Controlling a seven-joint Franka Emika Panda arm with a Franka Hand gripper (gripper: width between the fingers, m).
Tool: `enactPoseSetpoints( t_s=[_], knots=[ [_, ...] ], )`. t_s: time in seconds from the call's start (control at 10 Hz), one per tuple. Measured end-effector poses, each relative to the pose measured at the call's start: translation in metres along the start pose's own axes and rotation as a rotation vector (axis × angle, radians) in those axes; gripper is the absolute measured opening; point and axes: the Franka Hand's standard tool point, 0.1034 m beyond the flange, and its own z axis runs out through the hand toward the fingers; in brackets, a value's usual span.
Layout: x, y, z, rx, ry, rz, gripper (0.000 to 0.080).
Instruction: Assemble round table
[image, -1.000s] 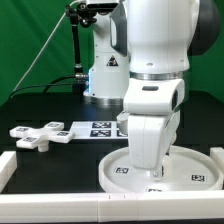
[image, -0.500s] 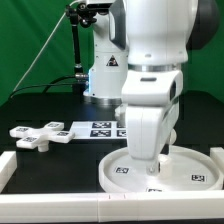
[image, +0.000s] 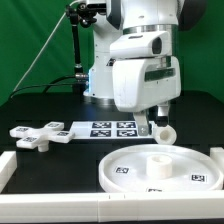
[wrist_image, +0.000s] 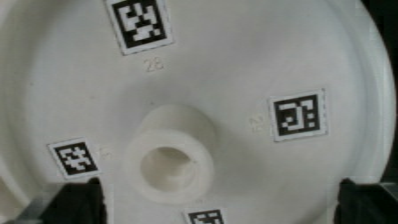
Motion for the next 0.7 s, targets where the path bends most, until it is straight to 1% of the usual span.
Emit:
enactPoseSetpoints(
  t_s=[0.1, 0.4, 0.5, 0.7],
  knots=[
    [0.001, 0.002, 0.000, -0.002, 0.003, 0.038, 0.0649],
    [0.001, 0.001, 0.001, 0.003, 0.005, 0.214, 0.0649],
    [0.000, -0.002, -0.001, 0.002, 0.020, 0.405, 0.0649],
    [0.003, -0.018, 0.000, 0.023, 0.017, 0.674, 0.0649]
  ],
)
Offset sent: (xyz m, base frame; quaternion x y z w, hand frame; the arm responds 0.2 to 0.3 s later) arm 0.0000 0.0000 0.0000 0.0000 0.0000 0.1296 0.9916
